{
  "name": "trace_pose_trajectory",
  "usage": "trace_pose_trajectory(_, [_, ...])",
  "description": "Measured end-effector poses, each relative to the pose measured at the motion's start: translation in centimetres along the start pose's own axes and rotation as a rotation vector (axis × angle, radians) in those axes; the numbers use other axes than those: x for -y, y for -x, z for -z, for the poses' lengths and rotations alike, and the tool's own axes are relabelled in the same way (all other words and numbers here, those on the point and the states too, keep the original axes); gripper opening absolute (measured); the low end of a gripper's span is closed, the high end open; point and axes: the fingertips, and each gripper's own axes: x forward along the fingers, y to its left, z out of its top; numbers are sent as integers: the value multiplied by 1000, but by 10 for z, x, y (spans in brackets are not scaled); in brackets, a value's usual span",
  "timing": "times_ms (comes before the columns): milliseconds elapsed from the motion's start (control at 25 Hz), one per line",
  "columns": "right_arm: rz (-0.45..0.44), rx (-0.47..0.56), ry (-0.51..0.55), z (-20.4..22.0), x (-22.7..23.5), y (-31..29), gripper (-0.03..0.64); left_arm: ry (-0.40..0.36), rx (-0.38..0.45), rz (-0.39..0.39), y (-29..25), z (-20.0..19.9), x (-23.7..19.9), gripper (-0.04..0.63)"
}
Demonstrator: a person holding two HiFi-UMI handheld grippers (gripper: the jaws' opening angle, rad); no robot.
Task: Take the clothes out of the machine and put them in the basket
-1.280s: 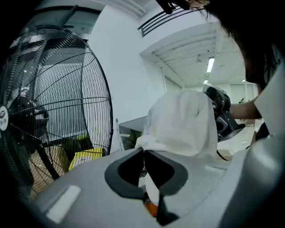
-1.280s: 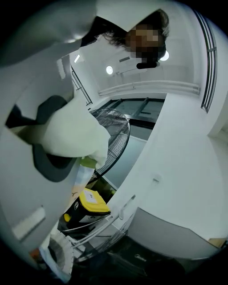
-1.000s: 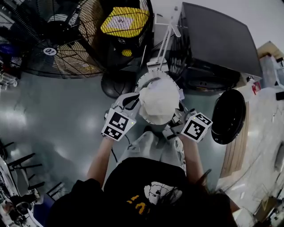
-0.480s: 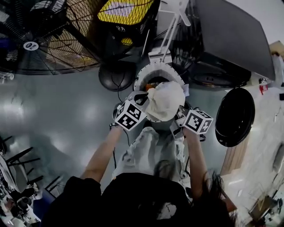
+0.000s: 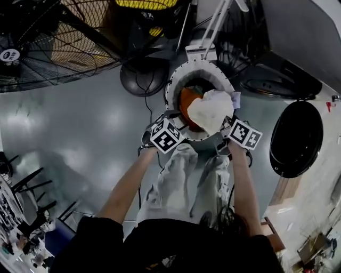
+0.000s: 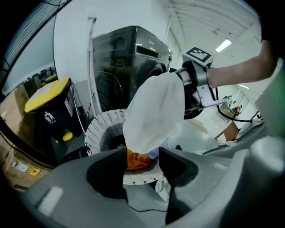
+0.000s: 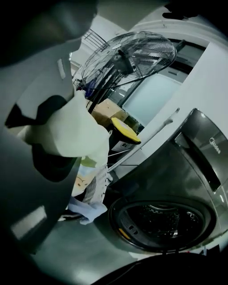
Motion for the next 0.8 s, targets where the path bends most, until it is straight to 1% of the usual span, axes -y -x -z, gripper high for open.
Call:
trace_pose_trajectory(160, [84,-53,-16,18,40,-22,58,40,-14,17,-3,20,7,209])
trace_pose_trajectory(280, [155,-59,-29,24,65,-36,60,71,-12,23,-2,27,7,209])
trace_pose_trajectory(360, [201,-48,-56,27,80,-44,75,75,-9,27,0,28,7,209])
trace_pose_trajectory(400, [213,-43,-78,28,87,-48,99,71,-8,30,1,27,8,209])
trace_pose_trajectory(440, [219,-40,-103,28,91,-52,160,64,-7,34,1,26,9,209])
trace_pose_trajectory(480, [219,-36,-129,28,95,-55,242,56,-5,38,1,25,11,209])
trace_pose_trajectory(520, [218,-29,-152,27,97,-57,307,49,-3,42,1,24,13,209])
trace_pose_trajectory(560, [214,-17,-171,25,97,-58,324,42,0,45,0,23,15,209])
trace_pose_trajectory(600, [206,-3,-183,23,95,-58,325,38,4,47,0,21,16,209])
trace_pose_trajectory(680, [181,21,-191,18,89,-57,324,38,13,45,0,19,17,209])
trace_pose_trajectory(800, [147,30,-174,13,78,-54,305,50,34,35,-1,13,16,209])
